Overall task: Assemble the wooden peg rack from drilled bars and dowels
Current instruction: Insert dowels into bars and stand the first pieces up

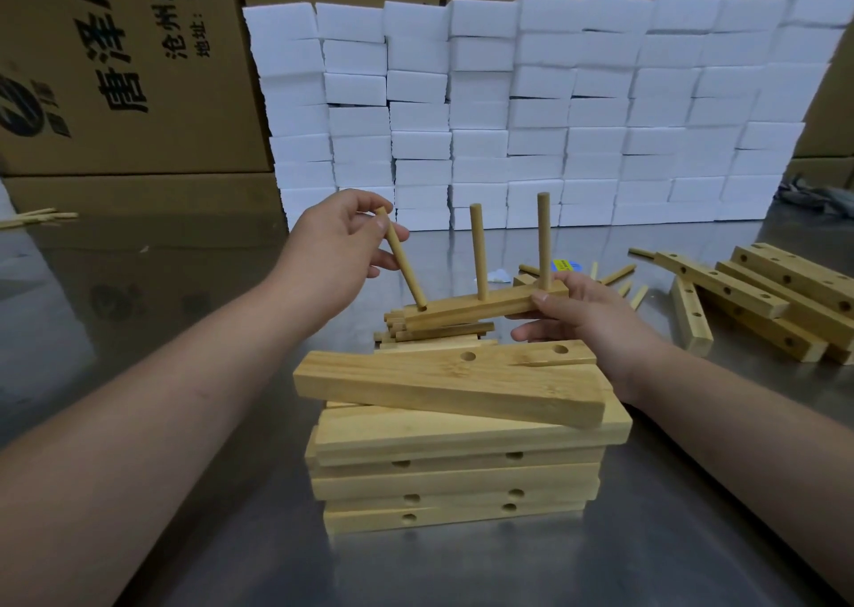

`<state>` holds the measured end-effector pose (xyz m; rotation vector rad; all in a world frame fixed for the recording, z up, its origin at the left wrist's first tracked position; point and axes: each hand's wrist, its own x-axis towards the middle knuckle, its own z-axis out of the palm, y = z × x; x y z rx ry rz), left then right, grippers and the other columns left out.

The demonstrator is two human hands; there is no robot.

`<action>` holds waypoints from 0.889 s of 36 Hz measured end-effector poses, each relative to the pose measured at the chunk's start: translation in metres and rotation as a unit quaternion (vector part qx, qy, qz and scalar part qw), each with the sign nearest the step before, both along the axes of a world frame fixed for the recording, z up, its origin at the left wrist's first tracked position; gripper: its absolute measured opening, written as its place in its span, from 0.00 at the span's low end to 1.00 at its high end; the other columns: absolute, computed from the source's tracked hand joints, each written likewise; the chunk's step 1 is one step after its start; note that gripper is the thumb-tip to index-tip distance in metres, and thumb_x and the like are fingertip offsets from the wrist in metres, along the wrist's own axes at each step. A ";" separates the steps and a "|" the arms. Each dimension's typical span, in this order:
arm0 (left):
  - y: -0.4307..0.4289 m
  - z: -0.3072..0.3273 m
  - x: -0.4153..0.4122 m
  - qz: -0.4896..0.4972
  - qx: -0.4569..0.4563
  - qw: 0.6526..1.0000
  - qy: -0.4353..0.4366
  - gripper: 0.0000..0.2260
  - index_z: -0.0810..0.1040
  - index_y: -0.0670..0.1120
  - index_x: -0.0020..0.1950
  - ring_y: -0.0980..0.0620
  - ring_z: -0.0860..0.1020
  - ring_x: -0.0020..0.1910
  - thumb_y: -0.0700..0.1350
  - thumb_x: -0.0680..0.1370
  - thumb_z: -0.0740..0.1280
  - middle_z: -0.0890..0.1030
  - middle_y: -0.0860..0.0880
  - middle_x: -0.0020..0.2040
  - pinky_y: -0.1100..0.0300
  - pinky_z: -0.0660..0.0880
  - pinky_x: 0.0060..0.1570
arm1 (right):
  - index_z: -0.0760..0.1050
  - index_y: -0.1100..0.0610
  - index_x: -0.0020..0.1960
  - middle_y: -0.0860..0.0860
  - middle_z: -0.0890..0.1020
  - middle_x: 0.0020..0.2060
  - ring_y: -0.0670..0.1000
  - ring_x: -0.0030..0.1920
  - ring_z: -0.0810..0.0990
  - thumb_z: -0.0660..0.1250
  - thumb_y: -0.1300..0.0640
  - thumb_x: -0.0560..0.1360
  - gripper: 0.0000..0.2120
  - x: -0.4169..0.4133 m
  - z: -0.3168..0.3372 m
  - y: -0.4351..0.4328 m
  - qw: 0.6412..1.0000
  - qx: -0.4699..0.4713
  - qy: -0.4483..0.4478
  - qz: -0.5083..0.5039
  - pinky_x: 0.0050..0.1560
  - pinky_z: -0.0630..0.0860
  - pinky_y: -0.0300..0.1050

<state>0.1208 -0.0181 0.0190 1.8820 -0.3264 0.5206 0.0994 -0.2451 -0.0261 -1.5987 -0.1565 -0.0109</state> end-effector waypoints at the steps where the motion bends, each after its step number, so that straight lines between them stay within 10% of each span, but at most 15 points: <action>1: 0.000 0.000 0.000 -0.003 0.003 1.000 0.000 0.09 0.73 0.55 0.46 0.56 0.82 0.34 0.42 0.80 0.59 0.83 0.60 0.37 0.63 0.75 0.37 | 0.73 0.57 0.53 0.53 0.84 0.42 0.48 0.34 0.83 0.59 0.62 0.79 0.06 0.000 0.000 0.000 1.000 0.014 0.004 0.002 0.43 0.78 0.41; 18: -0.004 0.000 -0.009 -0.043 0.045 0.998 -0.005 0.12 0.73 0.57 0.53 0.60 0.82 0.38 0.40 0.78 0.63 0.83 0.61 0.39 0.69 0.75 0.36 | 0.74 0.62 0.55 0.54 0.85 0.40 0.48 0.35 0.83 0.57 0.61 0.80 0.09 0.000 0.000 0.000 1.000 0.015 0.015 0.005 0.48 0.78 0.44; 32: -0.005 -0.003 -0.009 -0.041 0.056 0.998 -0.006 0.18 0.72 0.57 0.64 0.61 0.81 0.37 0.39 0.78 0.63 0.82 0.62 0.39 0.71 0.75 0.37 | 0.71 0.66 0.59 0.53 0.84 0.35 0.48 0.31 0.83 0.56 0.60 0.81 0.12 -0.004 0.004 0.003 0.999 0.036 0.029 -0.007 0.28 0.75 0.31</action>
